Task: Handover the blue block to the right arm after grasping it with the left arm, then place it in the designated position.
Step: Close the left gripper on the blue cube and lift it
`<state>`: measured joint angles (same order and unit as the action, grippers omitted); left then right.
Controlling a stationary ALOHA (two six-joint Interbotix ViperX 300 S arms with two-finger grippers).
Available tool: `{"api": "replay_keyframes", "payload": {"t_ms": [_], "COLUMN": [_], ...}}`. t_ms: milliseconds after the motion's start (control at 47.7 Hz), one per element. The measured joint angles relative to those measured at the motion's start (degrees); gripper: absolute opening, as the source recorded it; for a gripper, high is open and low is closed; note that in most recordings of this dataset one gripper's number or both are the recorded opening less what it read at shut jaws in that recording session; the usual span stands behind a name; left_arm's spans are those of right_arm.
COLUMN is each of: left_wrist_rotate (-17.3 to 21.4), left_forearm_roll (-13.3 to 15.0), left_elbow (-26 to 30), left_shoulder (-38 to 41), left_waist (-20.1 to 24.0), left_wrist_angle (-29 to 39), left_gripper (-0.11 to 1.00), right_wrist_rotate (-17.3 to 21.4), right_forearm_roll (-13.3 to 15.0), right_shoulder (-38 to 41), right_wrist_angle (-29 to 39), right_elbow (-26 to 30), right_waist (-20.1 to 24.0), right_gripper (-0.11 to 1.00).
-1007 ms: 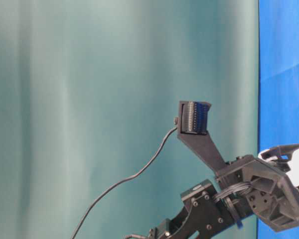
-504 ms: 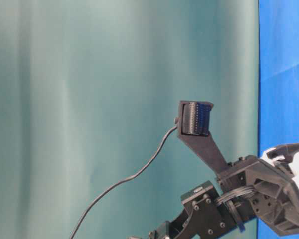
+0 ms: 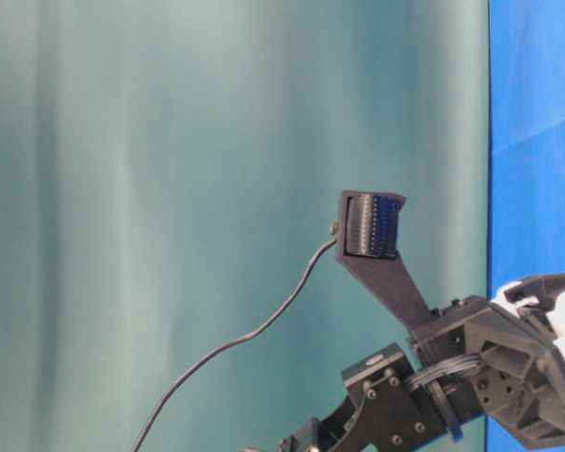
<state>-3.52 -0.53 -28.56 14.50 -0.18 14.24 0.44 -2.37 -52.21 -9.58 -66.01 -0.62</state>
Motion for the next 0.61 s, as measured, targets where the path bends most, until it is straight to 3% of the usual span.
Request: {"api": "replay_keyframes", "payload": {"t_ms": [608], "left_wrist_rotate": [0.4], "left_forearm_roll": [0.0], "left_elbow": [6.6], "left_shoulder": [-13.9], "left_waist": [-0.1], "left_wrist_angle": [17.8], "left_gripper": [0.49], "right_wrist_rotate": [0.0], "right_forearm_roll": [0.0], "right_shoulder": [0.0], "right_wrist_angle": [0.0], "right_elbow": [0.0], "right_waist": [0.0], "right_gripper": [0.97]}}
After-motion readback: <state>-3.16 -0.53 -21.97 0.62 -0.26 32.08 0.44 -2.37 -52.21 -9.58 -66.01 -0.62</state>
